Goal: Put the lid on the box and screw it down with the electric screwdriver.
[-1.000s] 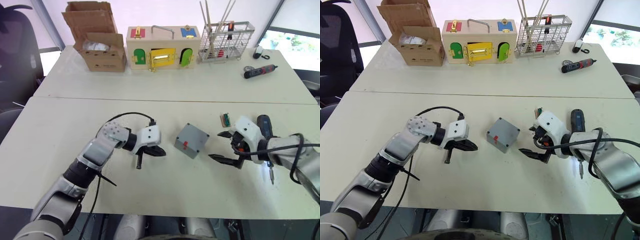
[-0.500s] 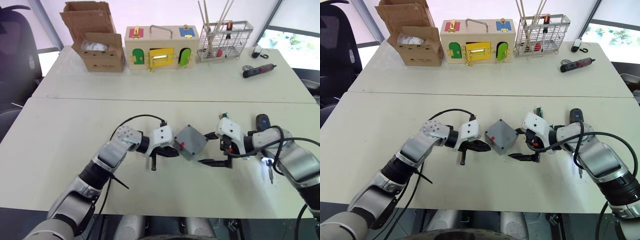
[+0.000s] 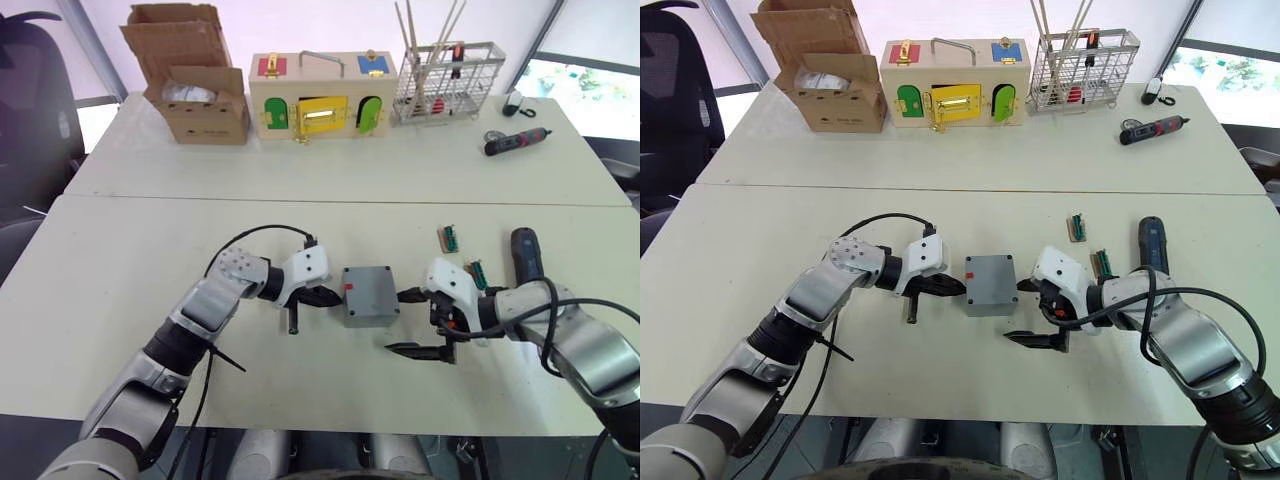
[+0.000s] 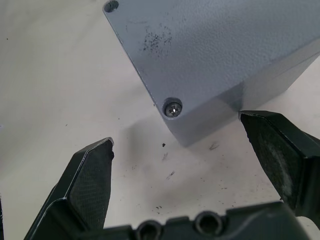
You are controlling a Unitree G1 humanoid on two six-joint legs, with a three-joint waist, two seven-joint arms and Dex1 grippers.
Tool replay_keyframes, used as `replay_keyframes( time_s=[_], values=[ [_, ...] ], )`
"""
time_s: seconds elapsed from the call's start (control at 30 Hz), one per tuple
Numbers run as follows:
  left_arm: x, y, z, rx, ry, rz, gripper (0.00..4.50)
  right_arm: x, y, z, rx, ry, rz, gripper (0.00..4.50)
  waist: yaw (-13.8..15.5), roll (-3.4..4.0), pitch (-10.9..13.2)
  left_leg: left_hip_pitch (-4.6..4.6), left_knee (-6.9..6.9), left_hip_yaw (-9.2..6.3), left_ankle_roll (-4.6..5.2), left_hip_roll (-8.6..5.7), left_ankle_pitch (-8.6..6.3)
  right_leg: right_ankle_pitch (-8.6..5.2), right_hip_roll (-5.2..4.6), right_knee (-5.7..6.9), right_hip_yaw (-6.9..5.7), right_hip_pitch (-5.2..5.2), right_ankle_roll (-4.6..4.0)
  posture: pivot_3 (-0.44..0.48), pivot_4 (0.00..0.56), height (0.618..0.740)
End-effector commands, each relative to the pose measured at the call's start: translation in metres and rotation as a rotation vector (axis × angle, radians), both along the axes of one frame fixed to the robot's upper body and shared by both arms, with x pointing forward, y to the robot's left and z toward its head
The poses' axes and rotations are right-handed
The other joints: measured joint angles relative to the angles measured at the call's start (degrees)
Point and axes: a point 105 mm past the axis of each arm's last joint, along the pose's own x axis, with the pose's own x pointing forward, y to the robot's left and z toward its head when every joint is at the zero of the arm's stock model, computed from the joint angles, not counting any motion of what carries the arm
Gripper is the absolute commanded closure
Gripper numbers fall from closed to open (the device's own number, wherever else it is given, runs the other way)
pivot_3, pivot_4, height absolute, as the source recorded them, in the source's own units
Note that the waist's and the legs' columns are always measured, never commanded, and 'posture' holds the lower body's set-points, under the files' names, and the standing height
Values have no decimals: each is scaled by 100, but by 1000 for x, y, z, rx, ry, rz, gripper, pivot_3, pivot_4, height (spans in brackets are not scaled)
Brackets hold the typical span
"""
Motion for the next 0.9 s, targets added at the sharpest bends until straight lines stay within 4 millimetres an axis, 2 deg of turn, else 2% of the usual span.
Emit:
replay_keyframes(
  time_s=[0.03, 0.1, 0.23, 0.33, 0.43, 0.53, 0.63, 0.73, 0.77, 0.8, 0.9],
  values=[
    [4, -4, 10, -28, -39, -10, 4500, -3, 8, 15, 24, -60, 38, 43, 1, 0, 0, 0, 0, 0, 0, 0, 0, 0, 0, 0, 0, 0, 0, 0, 150, 694],
    [5, -2, 10, -25, -45, -6, 4500, -2, 3, 17, 1, -73, 16, 43, 5, 0, 0, 0, 1, 0, 0, 0, 0, 0, 0, 2, 0, 0, 0, 0, 150, 694],
    [17, 12, 26, -39, -140, 49, 4500, 2, -27, 36, -53, -143, -151, 43, 16, 0, 0, 0, 1, 0, 0, -1, 0, 0, -2, 2, 0, 0, 0, 0, 150, 694],
    [19, 17, 64, -150, -154, 69, 4500, -3, -50, 69, 29, -185, -356, 43, 33, -2, 1, -2, 0, -1, 3, -1, -1, 0, -3, 2, 0, -2, 0, 0, 150, 694],
    [7, 11, 91, -252, -124, 35, 4500, -14, -57, 82, 192, -171, -498, 43, 39, -7, -3, -5, 0, -6, 6, 0, -3, 0, -2, 3, 0, -3, 0, 0, 150, 694],
    [-12, -1, 102, -308, -81, -35, 4500, -16, -65, 84, 327, -198, -645, 43, 77, -11, -9, -1, -4, -14, 4, 2, -4, 0, 0, 3, -1, 3, 0, 0, 150, 694],
    [-16, -18, 94, -315, -71, -68, 4500, -8, -81, 77, 343, -253, -766, 43, 122, -8, -9, 2, 0, -3, 3, -4, -3, 0, -4, 8, 4, 3, 0, 0, 150, 694],
    [-28, -38, 87, -329, -51, -153, 4500, -2, -99, 60, 331, -305, -911, 43, 166, -9, -10, 12, 2, -1, 11, -7, -7, 0, -3, 16, 4, 10, 0, 0, 150, 694],
    [-32, -42, 87, -341, -41, -175, 4500, 0, -102, 54, 331, -317, -945, 535, 158, -9, -10, 12, 2, -2, 10, -7, -7, -1, -2, 21, 4, 9, -1, 0, 150, 694],
    [-35, -44, 87, -346, -35, -189, 4500, 1, -103, 49, 336, -326, -966, 720, 142, -9, -10, 12, 1, -1, 7, -8, -5, -1, -2, 25, 4, 7, -1, 0, 150, 694],
    [-39, -47, 83, -334, -42, -207, 4500, 6, -105, 40, 345, -348, -999, 1739, 94, -5, -11, 13, 0, 7, -6, -6, 4, -2, 2, 37, 11, -5, -1, 0, 150, 694]
  ],
)
